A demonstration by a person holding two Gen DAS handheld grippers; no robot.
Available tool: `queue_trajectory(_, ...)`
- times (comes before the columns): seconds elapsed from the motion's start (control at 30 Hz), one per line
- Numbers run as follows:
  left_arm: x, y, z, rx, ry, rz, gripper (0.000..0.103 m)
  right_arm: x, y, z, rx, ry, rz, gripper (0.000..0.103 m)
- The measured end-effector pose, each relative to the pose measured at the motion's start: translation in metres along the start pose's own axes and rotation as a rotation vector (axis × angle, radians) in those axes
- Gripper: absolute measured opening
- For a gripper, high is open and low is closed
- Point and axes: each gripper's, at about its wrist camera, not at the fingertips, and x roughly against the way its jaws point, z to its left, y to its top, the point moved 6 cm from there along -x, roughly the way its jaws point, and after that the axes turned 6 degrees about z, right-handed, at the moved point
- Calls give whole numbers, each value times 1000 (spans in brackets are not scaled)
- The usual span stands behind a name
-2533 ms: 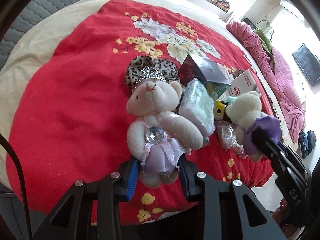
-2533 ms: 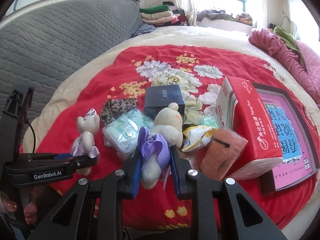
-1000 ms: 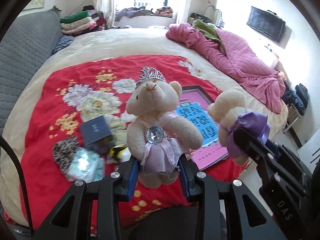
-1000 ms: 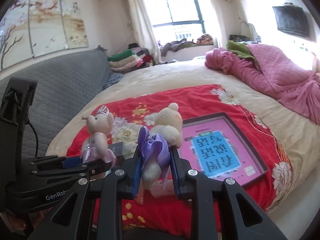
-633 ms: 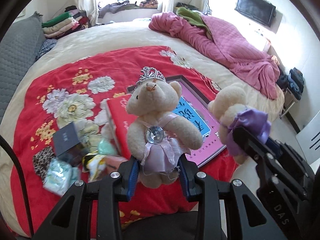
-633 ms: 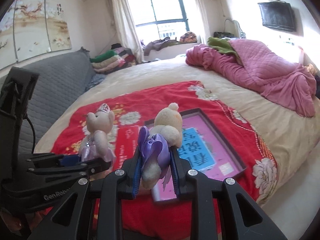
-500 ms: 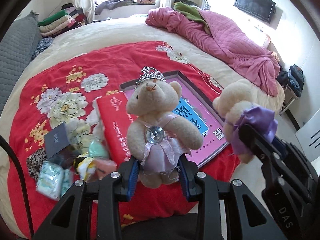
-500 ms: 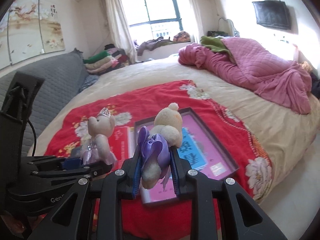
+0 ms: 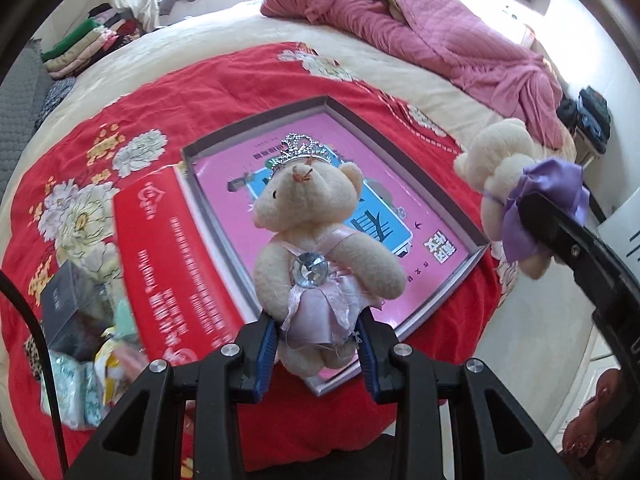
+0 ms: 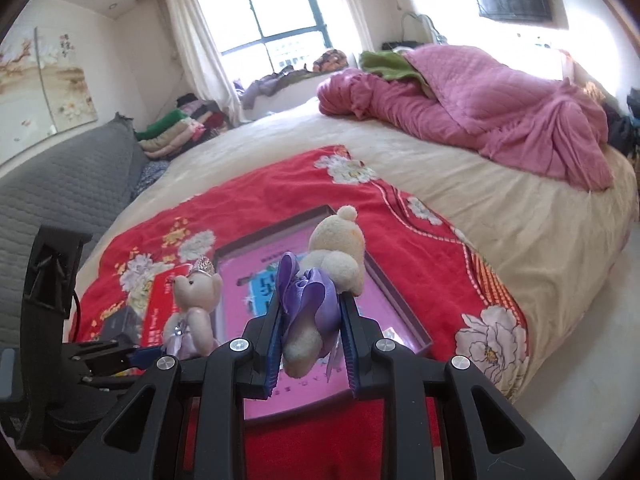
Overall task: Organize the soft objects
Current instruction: 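Carry both held bears up and over toward the tray with the pink book, then lower both bears onto the pink book in the tray and open both tools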
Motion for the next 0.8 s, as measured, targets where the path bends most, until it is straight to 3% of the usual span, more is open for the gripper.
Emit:
queue_trajectory(0.2,-25,4,-13,-30,6,47,36,-28,-2,-15,-29,26,41,27)
queue_trajectory(0.37,-45,7,-13,-19,13,100,36,-60,-7,-19,5,-10,122,27)
queue_trajectory(0.8,-62,12,-21,-34,22,125,39,-105,-19,-32,10,-74,247,29)
